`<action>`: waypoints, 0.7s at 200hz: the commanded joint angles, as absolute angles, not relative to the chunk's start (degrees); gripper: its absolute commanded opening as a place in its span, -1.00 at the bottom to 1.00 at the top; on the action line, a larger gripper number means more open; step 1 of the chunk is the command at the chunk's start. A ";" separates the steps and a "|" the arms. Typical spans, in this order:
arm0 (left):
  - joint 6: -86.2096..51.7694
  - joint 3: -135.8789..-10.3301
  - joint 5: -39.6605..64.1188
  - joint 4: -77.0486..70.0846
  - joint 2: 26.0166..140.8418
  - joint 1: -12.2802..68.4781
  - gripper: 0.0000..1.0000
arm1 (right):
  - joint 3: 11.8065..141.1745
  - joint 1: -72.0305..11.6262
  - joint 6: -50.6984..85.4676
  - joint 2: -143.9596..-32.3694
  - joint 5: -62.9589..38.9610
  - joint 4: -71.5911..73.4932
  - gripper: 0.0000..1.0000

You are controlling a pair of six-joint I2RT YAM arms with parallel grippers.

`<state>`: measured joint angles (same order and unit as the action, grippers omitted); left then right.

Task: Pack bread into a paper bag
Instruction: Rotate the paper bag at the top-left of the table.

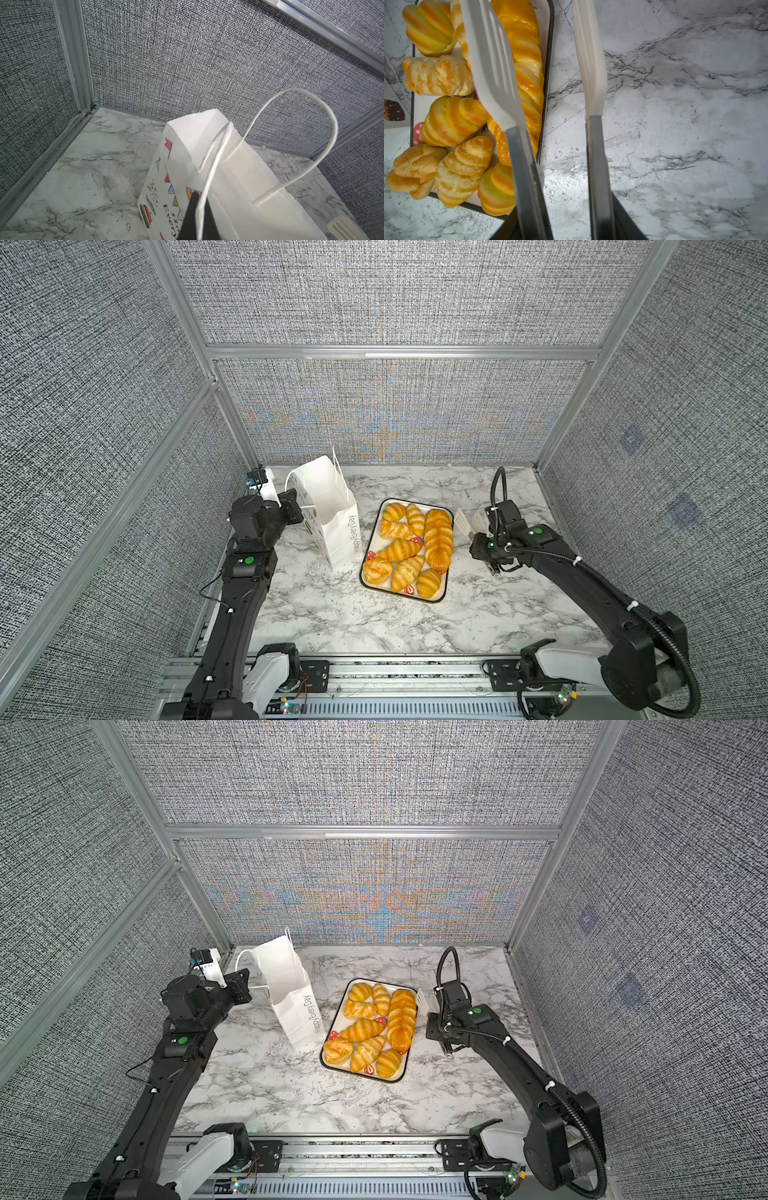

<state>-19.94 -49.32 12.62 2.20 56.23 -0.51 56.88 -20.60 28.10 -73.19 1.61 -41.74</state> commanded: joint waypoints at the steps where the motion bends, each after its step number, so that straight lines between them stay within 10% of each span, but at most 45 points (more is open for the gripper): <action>1: -19.70 -49.51 13.73 0.61 56.42 -0.53 -1.00 | 56.69 -21.39 29.55 -73.64 0.62 -41.25 -0.04; 140: -19.43 -49.32 13.32 0.52 56.25 -0.57 -1.00 | 54.67 -24.13 31.72 -76.99 -0.60 -36.91 0.02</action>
